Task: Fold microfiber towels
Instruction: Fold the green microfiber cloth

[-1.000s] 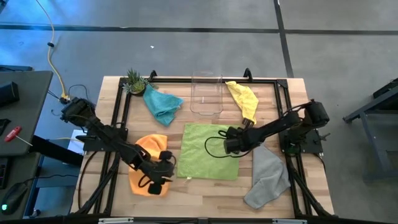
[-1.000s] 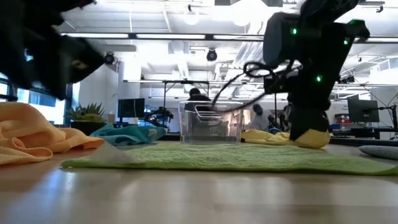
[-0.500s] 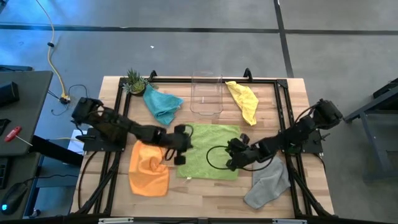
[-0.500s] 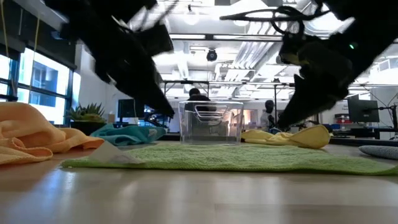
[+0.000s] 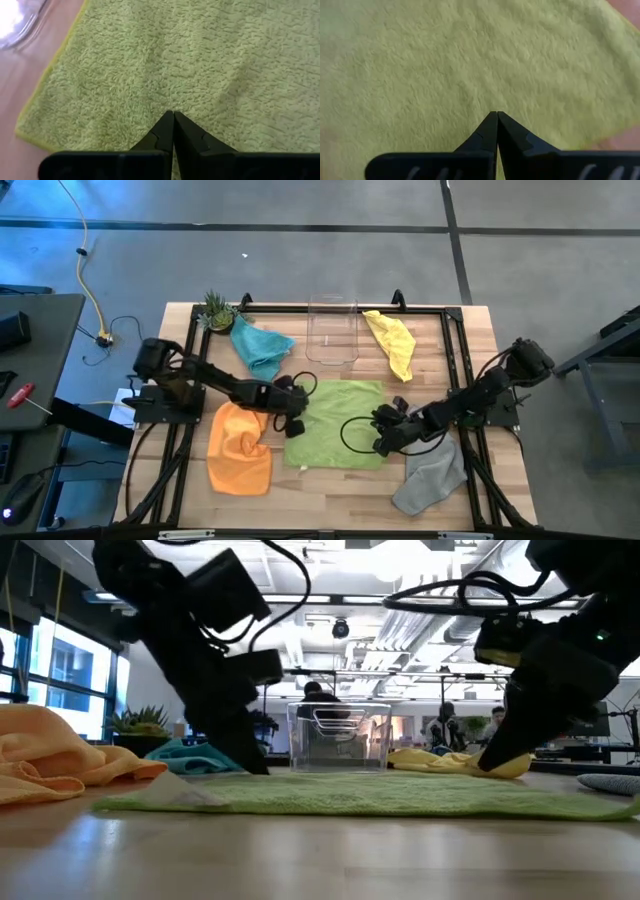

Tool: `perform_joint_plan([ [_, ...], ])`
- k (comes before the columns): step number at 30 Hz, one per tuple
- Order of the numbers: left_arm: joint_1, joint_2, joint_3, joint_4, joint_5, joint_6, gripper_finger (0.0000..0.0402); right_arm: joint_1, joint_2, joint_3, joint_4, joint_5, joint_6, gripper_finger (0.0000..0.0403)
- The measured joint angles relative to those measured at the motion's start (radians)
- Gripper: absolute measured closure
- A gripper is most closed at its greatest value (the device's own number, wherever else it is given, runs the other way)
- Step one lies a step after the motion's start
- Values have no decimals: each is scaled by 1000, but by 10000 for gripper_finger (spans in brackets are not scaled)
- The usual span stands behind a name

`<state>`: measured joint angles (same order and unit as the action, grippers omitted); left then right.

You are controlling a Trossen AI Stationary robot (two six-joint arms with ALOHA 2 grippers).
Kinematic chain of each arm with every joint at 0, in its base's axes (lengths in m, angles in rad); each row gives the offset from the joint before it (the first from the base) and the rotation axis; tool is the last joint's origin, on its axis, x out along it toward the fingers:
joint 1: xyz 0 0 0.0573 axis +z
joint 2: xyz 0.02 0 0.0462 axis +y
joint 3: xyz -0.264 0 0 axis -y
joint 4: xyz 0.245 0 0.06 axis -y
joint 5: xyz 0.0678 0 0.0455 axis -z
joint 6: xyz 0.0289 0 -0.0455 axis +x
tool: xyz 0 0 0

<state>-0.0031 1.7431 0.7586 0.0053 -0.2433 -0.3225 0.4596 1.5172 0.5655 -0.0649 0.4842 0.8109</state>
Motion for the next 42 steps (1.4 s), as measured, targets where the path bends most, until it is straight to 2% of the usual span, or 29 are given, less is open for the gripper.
perform_joint_plan([
  [5,-66,-56,0,-68,-30,-91,401,1,-39,1,-72,-6,-22,403],
  [11,-132,-138,0,-109,-105,-90,401,2,-69,0,-53,10,-107,403],
  [14,-153,-157,1,-37,-98,-47,401,15,-62,-54,93,18,-221,403],
  [19,-164,-167,1,101,-15,35,401,14,-54,-203,495,-37,-302,403],
  [24,-159,-167,0,162,64,80,401,20,-61,-275,721,23,-365,403],
  [28,-126,-176,16,104,153,88,401,18,-61,-277,727,91,-398,403],
  [32,-83,-190,51,67,159,90,401,19,-61,-277,727,74,-427,403],
  [42,-2,-185,61,129,217,182,401,19,-61,-277,728,65,-417,403],
])
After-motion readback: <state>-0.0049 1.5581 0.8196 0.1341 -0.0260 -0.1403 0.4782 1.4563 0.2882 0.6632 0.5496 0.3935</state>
